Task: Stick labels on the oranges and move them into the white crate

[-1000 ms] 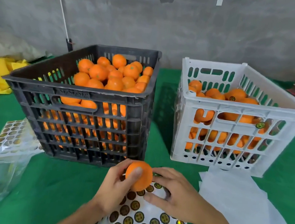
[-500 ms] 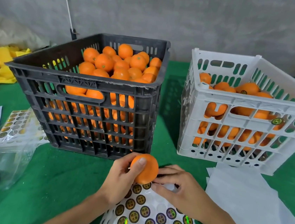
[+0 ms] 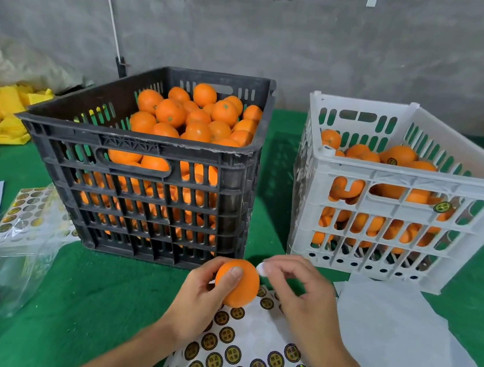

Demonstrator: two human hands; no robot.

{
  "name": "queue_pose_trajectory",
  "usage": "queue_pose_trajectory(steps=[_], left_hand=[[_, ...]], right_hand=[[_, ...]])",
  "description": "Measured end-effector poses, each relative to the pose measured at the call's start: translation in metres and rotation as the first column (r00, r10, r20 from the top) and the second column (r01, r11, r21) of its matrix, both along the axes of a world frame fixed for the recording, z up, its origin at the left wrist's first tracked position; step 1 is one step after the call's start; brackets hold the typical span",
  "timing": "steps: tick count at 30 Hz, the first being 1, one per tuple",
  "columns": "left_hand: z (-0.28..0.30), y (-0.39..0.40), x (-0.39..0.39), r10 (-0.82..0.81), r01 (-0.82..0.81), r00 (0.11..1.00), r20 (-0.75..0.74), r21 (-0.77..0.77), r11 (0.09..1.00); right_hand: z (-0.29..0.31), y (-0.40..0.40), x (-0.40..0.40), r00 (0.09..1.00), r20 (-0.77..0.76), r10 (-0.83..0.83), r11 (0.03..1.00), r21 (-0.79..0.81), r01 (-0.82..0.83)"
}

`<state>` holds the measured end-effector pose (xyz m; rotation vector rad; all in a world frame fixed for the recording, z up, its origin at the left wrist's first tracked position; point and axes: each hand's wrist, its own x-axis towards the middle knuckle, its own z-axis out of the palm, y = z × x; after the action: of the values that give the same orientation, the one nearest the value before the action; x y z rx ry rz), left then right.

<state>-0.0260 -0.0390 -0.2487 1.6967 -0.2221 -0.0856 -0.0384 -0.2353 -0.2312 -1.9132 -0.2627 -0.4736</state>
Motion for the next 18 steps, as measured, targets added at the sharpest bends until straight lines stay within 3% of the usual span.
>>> queue_pose_trajectory(steps=[4, 6, 8, 10, 14, 18], left_hand=[[0.000, 0.002, 0.002, -0.028, 0.028, 0.999, -0.017, -0.043, 0.999], [-0.001, 0.003, 0.003, -0.038, 0.036, 0.999, -0.030, -0.043, 0.998], [0.003, 0.000, 0.005, -0.032, 0.031, 0.998, -0.045, -0.025, 0.999], [0.010, -0.003, 0.006, -0.021, 0.020, 0.997, -0.079, -0.018, 1.000], [0.028, -0.009, 0.003, -0.058, 0.058, 0.997, -0.043, 0.010, 0.998], [0.074, -0.022, 0.001, -0.265, 0.262, 0.964, -0.018, -0.094, 0.960]], right_hand=[[-0.004, 0.010, -0.009, 0.992, 0.032, 0.119, 0.993, -0.027, -0.118], [-0.006, 0.006, -0.008, 0.982, 0.158, 0.103, 0.965, -0.255, -0.060], [-0.009, 0.001, -0.005, 0.953, 0.273, 0.134, 0.861, -0.508, 0.024], [-0.013, 0.000, -0.005, 0.946, 0.286, 0.150, 0.749, -0.657, 0.080], [-0.007, 0.000, -0.004, 0.945, 0.310, 0.103, 0.760, -0.637, 0.126], [0.021, -0.020, 0.001, 0.852, 0.522, 0.039, 0.817, -0.507, 0.274]])
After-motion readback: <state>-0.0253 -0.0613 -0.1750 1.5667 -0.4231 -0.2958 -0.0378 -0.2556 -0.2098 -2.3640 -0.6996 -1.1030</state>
